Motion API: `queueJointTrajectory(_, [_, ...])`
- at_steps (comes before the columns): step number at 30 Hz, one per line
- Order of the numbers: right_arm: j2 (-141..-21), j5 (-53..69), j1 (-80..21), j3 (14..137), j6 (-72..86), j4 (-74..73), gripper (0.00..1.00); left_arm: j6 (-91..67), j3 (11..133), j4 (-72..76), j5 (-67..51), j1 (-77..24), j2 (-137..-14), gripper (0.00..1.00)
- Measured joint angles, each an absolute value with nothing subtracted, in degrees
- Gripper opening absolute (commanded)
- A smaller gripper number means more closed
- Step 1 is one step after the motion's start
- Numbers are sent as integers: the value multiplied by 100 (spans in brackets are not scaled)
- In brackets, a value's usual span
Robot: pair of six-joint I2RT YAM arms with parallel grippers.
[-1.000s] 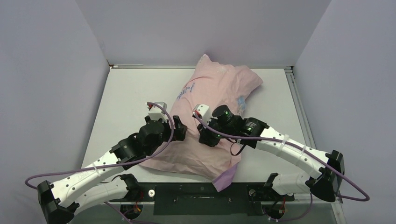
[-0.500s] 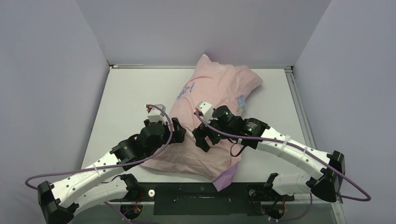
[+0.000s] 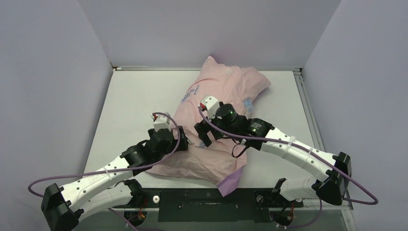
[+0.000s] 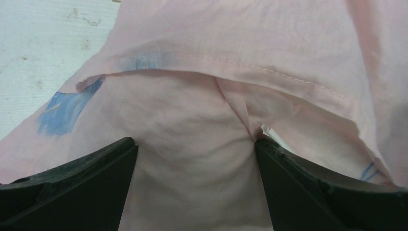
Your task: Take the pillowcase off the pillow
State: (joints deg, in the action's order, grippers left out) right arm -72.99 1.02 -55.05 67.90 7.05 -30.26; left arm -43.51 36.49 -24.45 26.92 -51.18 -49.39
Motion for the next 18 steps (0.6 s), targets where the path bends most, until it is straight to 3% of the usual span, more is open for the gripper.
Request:
queueJointTrajectory(7, [-7979,-130,-5321,6816,626,-2836,99,-4219,3559,-2078,2512,-4560,-5308,97])
queueJointTrajectory(10, [-8130,-217,-5282,6816,576,-2746,93,-4082,3546,-1894,2416,-4366,-5371,97])
queueJointTrajectory(12, [-8189,-355,-5247,6836,552,-2703,80,-3979,3540,-1789,2373,-4259,-5398,97])
queueJointTrajectory(17, [-8388,-703,-4856,6943,720,-2593,28,-3771,3540,-1573,2255,-3905,-5487,97])
queueJointTrajectory(18, [-8399,-768,-4709,6943,794,-2578,25,-3730,3540,-1546,2235,-3854,-5500,97])
